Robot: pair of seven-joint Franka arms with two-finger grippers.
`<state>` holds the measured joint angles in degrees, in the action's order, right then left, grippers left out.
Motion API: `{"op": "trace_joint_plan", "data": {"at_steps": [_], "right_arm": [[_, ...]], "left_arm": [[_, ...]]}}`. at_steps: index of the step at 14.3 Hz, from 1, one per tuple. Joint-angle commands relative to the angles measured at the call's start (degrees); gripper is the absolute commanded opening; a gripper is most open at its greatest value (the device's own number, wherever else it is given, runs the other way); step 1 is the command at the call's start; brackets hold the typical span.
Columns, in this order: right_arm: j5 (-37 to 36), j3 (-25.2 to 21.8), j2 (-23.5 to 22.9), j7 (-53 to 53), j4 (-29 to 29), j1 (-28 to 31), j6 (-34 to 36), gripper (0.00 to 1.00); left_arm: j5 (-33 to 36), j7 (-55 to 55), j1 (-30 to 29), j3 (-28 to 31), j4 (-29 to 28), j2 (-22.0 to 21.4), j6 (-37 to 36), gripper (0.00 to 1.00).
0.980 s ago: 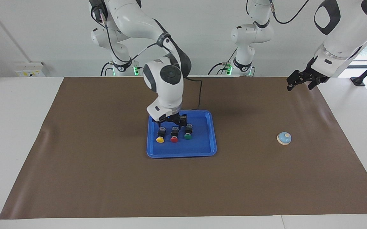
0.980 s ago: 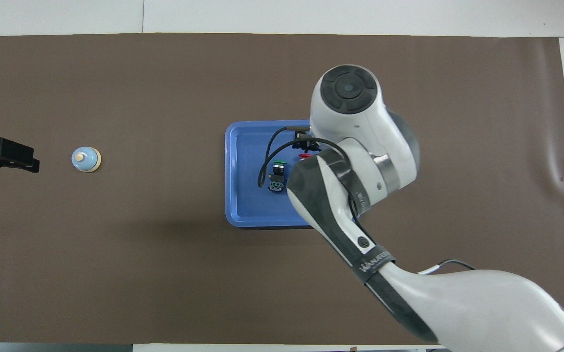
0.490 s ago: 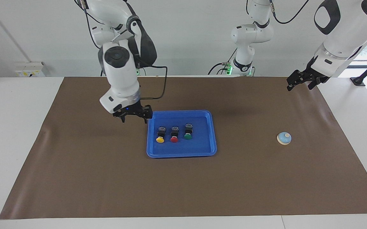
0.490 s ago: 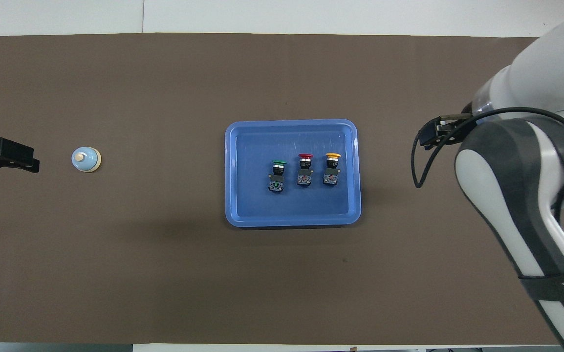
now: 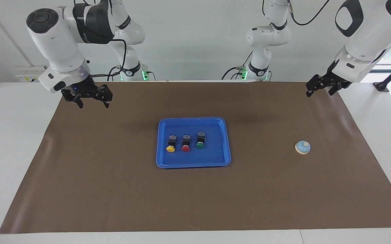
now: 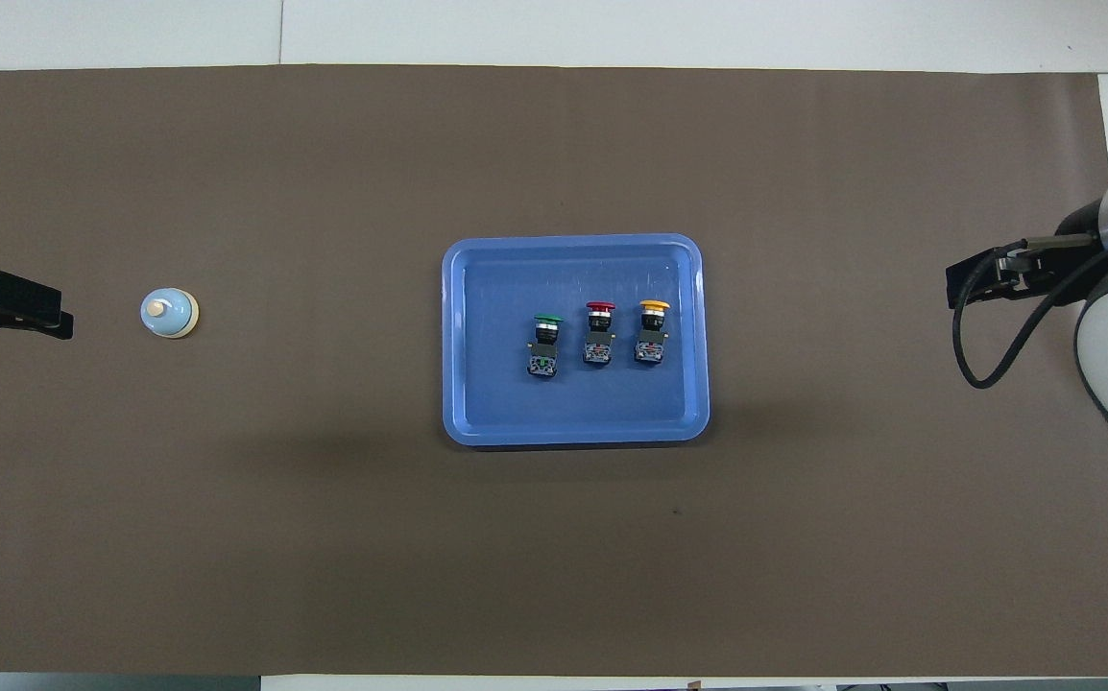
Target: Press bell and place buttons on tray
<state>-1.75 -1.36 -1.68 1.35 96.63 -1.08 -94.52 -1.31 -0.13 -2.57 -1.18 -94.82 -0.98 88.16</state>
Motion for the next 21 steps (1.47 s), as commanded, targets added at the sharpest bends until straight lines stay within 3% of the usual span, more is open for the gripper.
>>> {"op": "trace_joint_plan", "data": {"at_steps": [1,7,8,9,10,13,21], "right_arm": [[-0.7,0.9,0.8,-1.2,1.2,2.6,-0.2,1.0],[-0.7,1.0,0.7,-1.0,-0.2,2.4,0.8,1.0],[-0.6,1.0,0.5,-1.0,-0.5,2.5,1.0,1.0],[-0.6,1.0,0.3,-1.0,-1.3,2.6,1.3,1.0],[-0.6,1.0,0.2,-1.0,-1.7,2.6,2.1,1.0],[-0.4,1.0,-0.2,-1.1,-2.7,2.7,2.8,1.0],[-0.4,1.0,0.8,-0.6,-1.8,2.5,2.9,1.0]], "left_arm": [[0.9,0.0,-0.2,-0.2,-0.6,-1.1,0.2,1.0],[1.0,0.0,0.6,-0.3,-2.4,-1.6,1.0,0.99],[0.9,0.0,0.4,-0.3,-2.8,-1.3,0.9,0.66],[0.9,0.0,-0.1,-0.3,-2.8,-1.0,1.0,0.24],[0.9,0.0,-0.3,-0.3,-3.0,-0.8,1.0,0.0],[0.9,0.0,-1.2,-0.2,-3.4,0.0,2.8,0.0],[2.4,4.8,-2.1,-0.1,-3.4,7.5,9.7,0.0]]}}
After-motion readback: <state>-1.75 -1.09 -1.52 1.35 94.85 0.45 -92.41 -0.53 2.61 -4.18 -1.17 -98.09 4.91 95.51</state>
